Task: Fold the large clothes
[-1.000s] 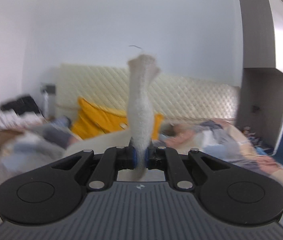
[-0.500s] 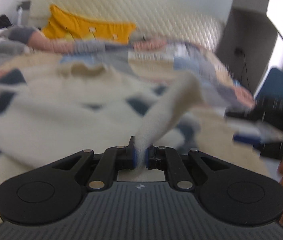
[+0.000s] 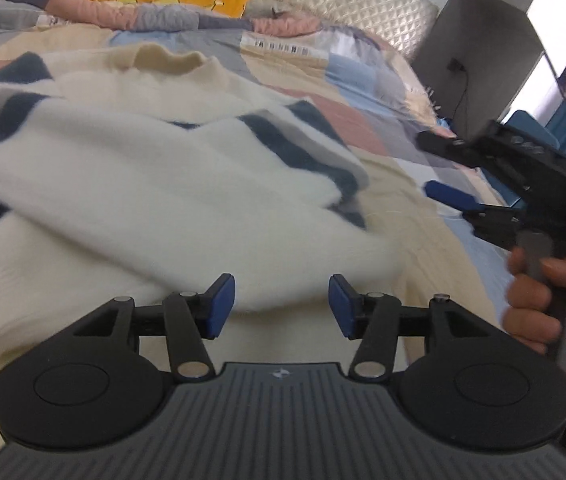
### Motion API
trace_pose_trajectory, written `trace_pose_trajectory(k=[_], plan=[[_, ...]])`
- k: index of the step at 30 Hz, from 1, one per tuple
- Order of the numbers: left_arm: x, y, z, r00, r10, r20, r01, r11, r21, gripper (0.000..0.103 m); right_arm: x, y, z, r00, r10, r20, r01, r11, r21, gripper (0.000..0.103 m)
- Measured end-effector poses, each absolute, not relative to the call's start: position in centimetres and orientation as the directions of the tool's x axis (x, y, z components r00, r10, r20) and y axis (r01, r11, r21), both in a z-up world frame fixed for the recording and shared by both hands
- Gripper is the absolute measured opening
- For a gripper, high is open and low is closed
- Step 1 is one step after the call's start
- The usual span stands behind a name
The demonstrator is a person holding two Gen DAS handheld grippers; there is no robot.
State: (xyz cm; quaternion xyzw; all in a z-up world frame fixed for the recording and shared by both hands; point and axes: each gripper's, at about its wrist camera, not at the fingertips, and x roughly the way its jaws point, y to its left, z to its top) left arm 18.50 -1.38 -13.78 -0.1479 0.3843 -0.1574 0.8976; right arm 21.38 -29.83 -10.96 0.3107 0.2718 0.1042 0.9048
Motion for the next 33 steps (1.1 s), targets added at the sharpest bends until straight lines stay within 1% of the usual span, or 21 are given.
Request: trace_pose_trajectory(k=[2, 5, 7, 11, 13, 14, 16, 17, 22, 28, 33], plan=[[17.4, -0.1, -12.8, 0.678, -0.391, -0.623, 0.162, 0.906, -0.392, 0.059, 21.4, -28.9, -11.0, 0.815, 0.382, -0.436, -0.045, 0.792, 0.609, 0.062], [17.2, 1.8, -11.8, 0.725, -0.346, -0.595, 0.121, 0.915, -0.384, 0.059, 21.1, -27.0, -11.2, 0.789, 0.408, -0.458, -0.089, 0.815, 0.573, 0.062], [17.9, 3.0, -11.4, 0.749, -0.308, -0.586, 0.085, 0.922, -0.377, 0.059, 21.1, -25.8, -11.1, 0.771, 0.439, -0.460, -0.137, 0.821, 0.554, 0.062], [20.5, 5.3, -11.3, 0.771, -0.274, -0.575, 0.032, 0.918, -0.395, 0.059, 21.1, -23.3, -11.7, 0.729, 0.488, -0.479, -0.215, 0.828, 0.517, 0.061], [22.0, 6.1, -11.6, 0.774, -0.241, -0.585, 0.009, 0.929, -0.371, 0.059, 21.0, -21.7, -12.3, 0.707, 0.499, -0.501, -0.240, 0.836, 0.494, 0.060], [22.7, 6.3, -11.8, 0.771, -0.228, -0.594, -0.003, 0.932, -0.362, 0.059, 21.1, -21.0, -12.6, 0.695, 0.503, -0.514, -0.252, 0.840, 0.481, 0.054], [24.0, 7.0, -12.4, 0.762, -0.207, -0.614, -0.024, 0.938, -0.345, 0.059, 21.1, -19.5, -13.5, 0.676, 0.503, -0.538, -0.276, 0.850, 0.448, 0.049], [24.6, 7.2, -12.8, 0.755, -0.197, -0.626, -0.033, 0.941, -0.336, 0.059, 21.2, -18.8, -13.9, 0.669, 0.495, -0.555, -0.282, 0.859, 0.427, 0.048], [27.0, 7.6, -14.6, 0.721, -0.165, -0.673, -0.036, 0.961, -0.274, 0.059, 21.9, -16.7, -14.8, 0.667, 0.470, -0.578, -0.325, 0.882, 0.343, 0.047], [27.9, 7.4, -16.5, 0.699, -0.137, -0.702, -0.049, 0.970, -0.238, 0.059, 23.0, -16.1, -16.4, 0.639, 0.461, -0.616, -0.324, 0.887, 0.329, 0.047], [28.2, 7.8, -17.4, 0.691, -0.149, -0.707, -0.074, 0.959, -0.273, 0.059, 23.3, -15.8, -16.9, 0.628, 0.457, -0.630, -0.330, 0.889, 0.317, 0.047]])
